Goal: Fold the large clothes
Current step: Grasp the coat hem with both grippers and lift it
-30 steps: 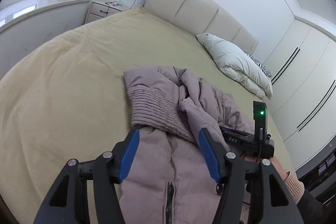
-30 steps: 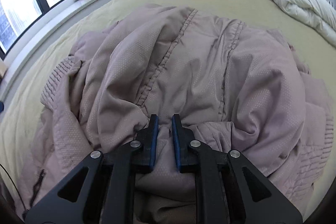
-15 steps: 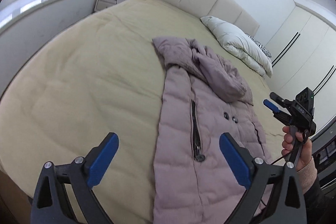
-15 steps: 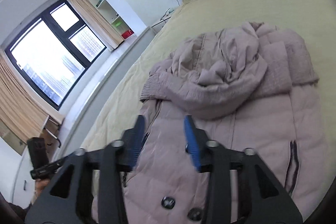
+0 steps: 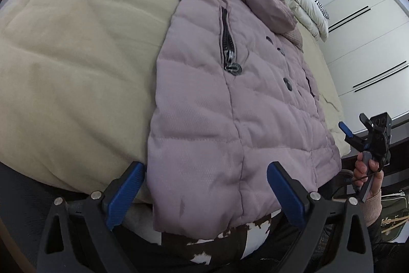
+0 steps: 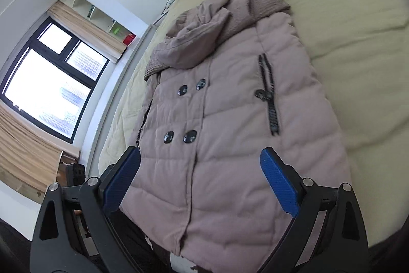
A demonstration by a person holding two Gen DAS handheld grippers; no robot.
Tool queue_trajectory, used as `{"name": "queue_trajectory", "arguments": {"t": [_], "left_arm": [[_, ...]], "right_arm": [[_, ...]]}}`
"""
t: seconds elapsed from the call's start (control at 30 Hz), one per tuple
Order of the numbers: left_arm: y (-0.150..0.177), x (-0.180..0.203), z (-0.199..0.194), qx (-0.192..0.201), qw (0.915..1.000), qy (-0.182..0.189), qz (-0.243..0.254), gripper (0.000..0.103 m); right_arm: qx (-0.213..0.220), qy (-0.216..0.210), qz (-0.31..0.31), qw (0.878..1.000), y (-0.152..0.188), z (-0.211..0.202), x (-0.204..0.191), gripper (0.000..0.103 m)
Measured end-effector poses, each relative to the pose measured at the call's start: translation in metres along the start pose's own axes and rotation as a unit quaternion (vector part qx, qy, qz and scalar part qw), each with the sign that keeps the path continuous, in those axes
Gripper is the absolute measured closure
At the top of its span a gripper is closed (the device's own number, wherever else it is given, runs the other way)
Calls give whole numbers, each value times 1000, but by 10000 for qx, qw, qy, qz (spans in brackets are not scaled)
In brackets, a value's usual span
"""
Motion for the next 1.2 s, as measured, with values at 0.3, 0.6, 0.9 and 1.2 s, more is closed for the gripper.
{"name": "queue_trajectory", "arguments": {"t": [0.3,0.6,0.9,1.2], "left_arm": [[1,-15,12,-148,9978,357,-542,16],[6,-18,12,-373,9949,678,-643,44],[5,-13,12,-380,9945,743,-635,78],[12,16,-11,-127,9992,366,36,95]], "right_arm": [[-313,668,802,9940,38,-61,89,8],[-947,588,1171,9868,55,-63,122,25],[-1155,337,1541,9807,70,-48,126,70],[-957,860,590,9899,74,-59,88,94]]}}
Point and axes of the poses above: each gripper's, at about its wrist camera, not at the fingertips, and z roughly the way its jaws point, x to its right, y to its underside, the point moved 5 cm from there along z, roughly the way its jaws point, and after that the axes turned 4 degrees about x, right-handed, at the moved point
